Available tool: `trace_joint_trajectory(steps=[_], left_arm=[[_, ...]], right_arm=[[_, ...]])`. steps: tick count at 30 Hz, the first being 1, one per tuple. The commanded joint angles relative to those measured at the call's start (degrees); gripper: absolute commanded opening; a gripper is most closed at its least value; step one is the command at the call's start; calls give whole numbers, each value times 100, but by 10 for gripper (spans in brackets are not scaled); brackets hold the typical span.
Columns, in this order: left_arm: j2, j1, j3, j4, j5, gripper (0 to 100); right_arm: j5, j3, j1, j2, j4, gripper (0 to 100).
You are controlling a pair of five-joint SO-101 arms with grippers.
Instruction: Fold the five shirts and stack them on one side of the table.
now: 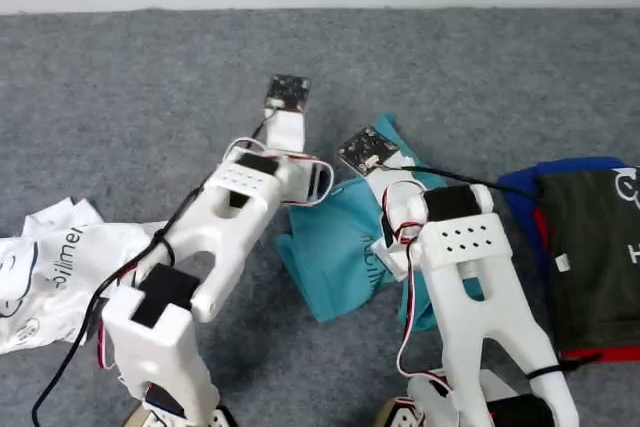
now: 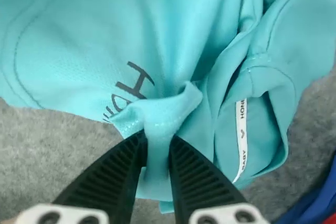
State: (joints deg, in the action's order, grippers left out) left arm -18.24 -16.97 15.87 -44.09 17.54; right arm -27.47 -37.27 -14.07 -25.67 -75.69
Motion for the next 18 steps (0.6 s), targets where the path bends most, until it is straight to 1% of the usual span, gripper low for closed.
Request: trace_joint_trajectory(steps=[1,4,9,11,15,18], left_arm=[[-62,-9,-585,-695,35,181],[-229,18,-892,-1310,9,181],[-738,0,-1235,-1679,-800,181],[-949,-18,-1393,-1855,-844,181],[-1415,-35,-2114,-2664,-862,181],[-1864,-62,-2598,-3112,-862,178]], right_arm=[[-53,9,75,-171,154,9],[-53,0,84,-154,163,9],[-53,0,75,-189,163,9],[-53,0,66,-198,163,9],[-53,0,75,-198,154,9],[-35,0,66,-198,154,9]])
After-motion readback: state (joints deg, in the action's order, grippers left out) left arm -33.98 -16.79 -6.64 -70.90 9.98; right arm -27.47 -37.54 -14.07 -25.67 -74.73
